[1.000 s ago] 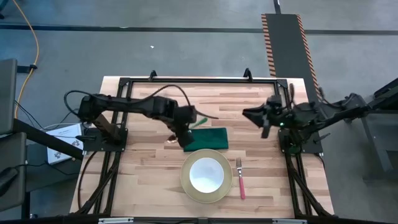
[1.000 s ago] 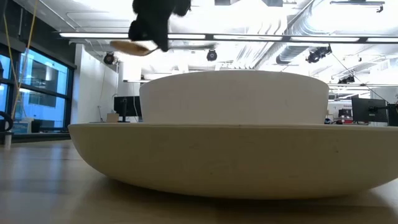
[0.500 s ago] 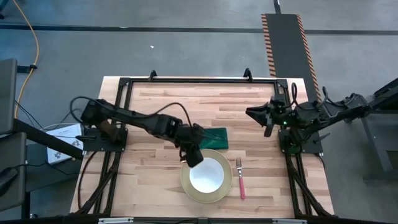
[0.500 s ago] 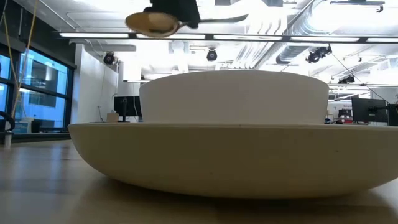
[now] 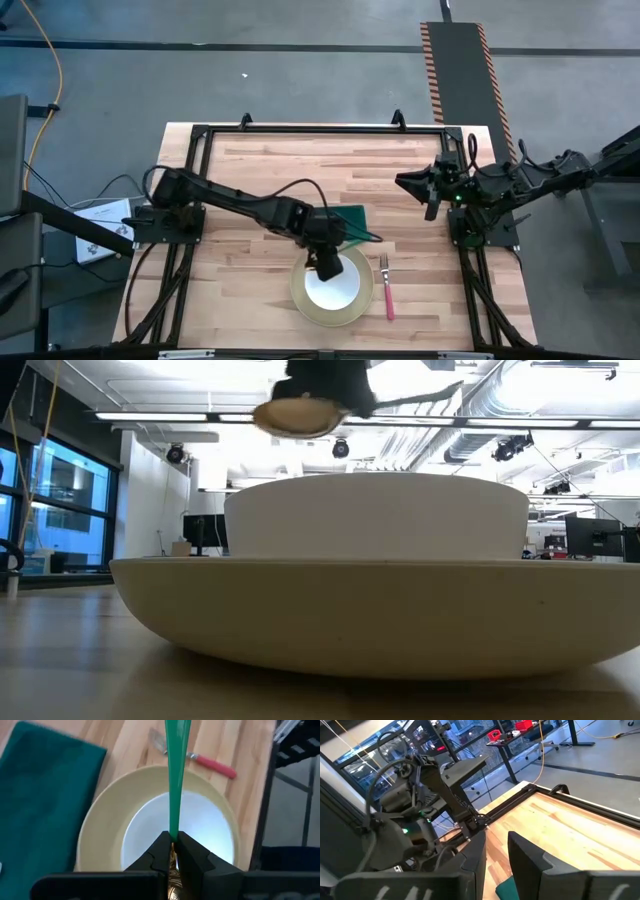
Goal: Set table place
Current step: Put the green spoon into the white bowl
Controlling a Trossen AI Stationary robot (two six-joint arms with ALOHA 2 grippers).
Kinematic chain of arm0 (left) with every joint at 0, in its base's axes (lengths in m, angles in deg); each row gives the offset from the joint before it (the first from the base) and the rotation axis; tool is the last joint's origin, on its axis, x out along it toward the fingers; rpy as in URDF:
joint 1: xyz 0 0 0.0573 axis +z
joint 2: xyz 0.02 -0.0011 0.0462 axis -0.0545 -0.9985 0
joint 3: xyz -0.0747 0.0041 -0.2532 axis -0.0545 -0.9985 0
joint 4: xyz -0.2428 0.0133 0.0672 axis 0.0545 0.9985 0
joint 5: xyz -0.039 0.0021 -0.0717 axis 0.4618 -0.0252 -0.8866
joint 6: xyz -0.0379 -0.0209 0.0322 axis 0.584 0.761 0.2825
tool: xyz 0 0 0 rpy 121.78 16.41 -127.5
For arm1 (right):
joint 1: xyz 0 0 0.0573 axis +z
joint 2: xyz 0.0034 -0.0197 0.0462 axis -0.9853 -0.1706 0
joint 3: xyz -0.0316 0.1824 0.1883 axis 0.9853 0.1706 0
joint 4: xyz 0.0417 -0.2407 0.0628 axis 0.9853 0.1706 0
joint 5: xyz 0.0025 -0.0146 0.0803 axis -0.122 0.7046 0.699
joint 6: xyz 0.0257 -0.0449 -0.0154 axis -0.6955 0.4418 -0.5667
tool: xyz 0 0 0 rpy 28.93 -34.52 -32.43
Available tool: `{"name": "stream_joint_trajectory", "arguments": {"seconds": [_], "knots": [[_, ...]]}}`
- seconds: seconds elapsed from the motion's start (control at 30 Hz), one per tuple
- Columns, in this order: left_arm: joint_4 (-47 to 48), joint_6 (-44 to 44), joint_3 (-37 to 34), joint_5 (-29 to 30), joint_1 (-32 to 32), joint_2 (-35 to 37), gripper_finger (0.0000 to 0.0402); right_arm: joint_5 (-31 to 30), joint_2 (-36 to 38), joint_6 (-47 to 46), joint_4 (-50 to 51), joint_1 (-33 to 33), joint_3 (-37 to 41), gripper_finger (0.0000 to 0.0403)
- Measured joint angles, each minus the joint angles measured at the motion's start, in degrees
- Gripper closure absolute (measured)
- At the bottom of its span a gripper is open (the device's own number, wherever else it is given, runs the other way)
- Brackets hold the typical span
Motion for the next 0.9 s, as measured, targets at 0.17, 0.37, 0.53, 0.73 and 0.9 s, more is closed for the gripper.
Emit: {"name": "stream_joint_trajectory", "arguments": {"seconds": [0.17,0.37,0.53,0.73,0.9], "knots": [[0.26,-2.02,3.49,-0.07,-0.41,-3.71,0.0385,-0.01,0.00,-0.04,0.16,0.01,0.00,0.0331],[0.02,-2.94,4.36,-1.12,-1.11,-6.24,0.0385,-0.02,0.04,0.04,0.16,0.00,0.00,0.0331],[-0.35,-4.41,4.37,-1.20,-1.45,-7.55,0.0385,-0.02,0.04,0.09,0.20,0.00,0.00,0.0331],[-0.29,-6.16,4.34,-1.20,-1.46,-7.78,0.0385,-0.02,0.04,0.09,0.22,0.00,0.00,0.0331],[-1.44,-6.17,4.32,-1.24,-1.49,-7.78,0.0385,-0.02,0.04,0.09,0.24,0.02,0.00,0.0331]]}}
